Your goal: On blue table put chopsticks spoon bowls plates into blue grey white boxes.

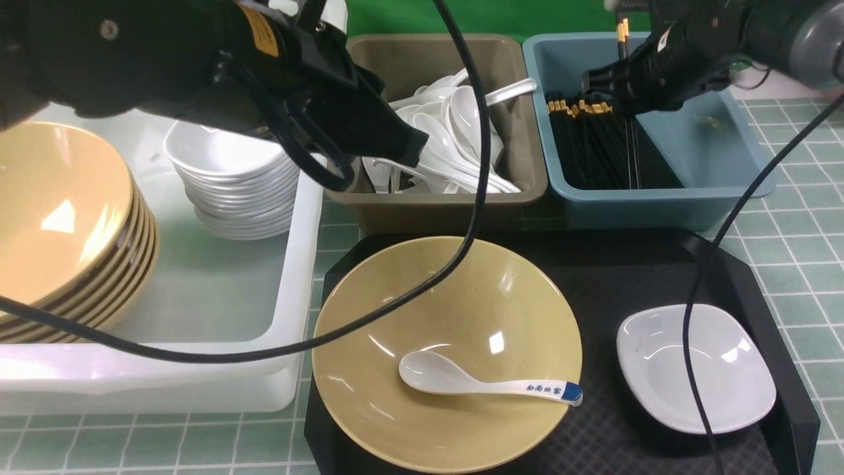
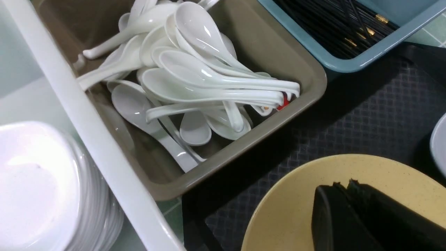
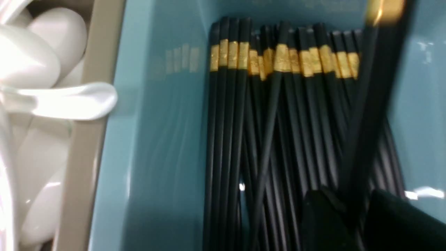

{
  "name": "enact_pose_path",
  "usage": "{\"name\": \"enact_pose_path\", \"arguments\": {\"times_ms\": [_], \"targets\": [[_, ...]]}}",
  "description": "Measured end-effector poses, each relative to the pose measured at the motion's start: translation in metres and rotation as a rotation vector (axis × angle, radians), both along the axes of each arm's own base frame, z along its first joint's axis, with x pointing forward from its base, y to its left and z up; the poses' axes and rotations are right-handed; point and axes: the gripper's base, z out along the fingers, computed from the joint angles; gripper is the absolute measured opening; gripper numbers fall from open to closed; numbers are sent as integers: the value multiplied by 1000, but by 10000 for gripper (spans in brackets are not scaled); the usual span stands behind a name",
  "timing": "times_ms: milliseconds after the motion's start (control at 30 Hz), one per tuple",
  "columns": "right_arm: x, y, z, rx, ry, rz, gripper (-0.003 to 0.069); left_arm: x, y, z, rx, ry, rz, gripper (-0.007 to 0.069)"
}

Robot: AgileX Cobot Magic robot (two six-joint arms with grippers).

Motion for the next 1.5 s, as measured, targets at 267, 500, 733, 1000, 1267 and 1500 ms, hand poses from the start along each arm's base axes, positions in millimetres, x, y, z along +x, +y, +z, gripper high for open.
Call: {"name": "enact_pose_path", "arguments": {"times_ms": [267, 500, 733, 1000, 1267, 1500], "targets": [[-28, 2, 63, -125, 147, 175, 395, -34, 24, 26, 28, 0, 2, 1], [-65, 43, 110, -137, 89, 386, 397, -88, 59, 19, 55, 22, -2, 1], [-135, 118, 136, -133, 42, 740, 398, -140, 90, -21, 28, 38, -9, 1], [-196, 170, 71, -225, 259, 1013, 401, -161, 101, -44, -48, -13, -13, 1], [-229, 175, 7, -304, 479, 1114, 414, -159, 99, -48, -91, -42, -13, 1], [-227, 174, -8, -350, 501, 1153, 463, -156, 97, -42, -134, -104, -11, 1]]}}
